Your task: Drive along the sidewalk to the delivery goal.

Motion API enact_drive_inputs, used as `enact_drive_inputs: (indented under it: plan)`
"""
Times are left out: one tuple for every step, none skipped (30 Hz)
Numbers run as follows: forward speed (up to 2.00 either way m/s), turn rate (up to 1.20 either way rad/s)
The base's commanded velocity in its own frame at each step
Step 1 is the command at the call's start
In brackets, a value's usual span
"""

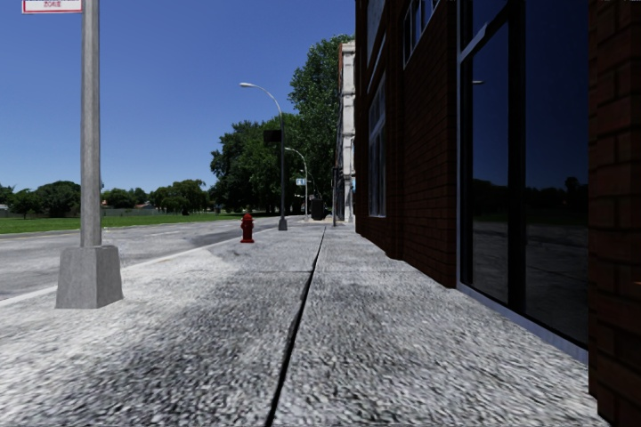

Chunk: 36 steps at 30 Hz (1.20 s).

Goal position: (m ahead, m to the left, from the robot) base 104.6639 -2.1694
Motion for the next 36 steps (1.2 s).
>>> enact_drive_inputs:
  plan:
    - [2.00,0.00]
    - [2.00,0.00]
    - [2.00,0.00]
    - [2.00,0.00]
    - [2.00,0.00]
    - [2.00,0.00]
    - [2.00,0.00]
    - [2.00,0.00]
    - [2.00,0.00]
    - [2.00,0.00]
    - [2.00,0.00]
    - [2.00,0.00]
    - [2.00,0.00]
    - [2.00,0.00]
    - [2.00,0.00]
    - [2.00,0.00]
    - [2.00,0.00]
    - [2.00,0.00]
    - [2.00,0.00]
    - [2.00,0.00]
    - [2.00,0.00]
    - [2.00,0.00]
    - [2.00,0.00]
    - [2.00,0.00]
    - [2.00,0.00]
    - [2.00,0.00]
    - [2.00,0.00]
    - [2.00,0.00]
    - [2.00,0.00]
    - [2.00,0.00]
    - [2.00,0.00]
    - [2.00,0.00]
    - [2.00,0.00]
    - [2.00,0.00]
    - [2.00,0.00]
    - [2.00,0.00]
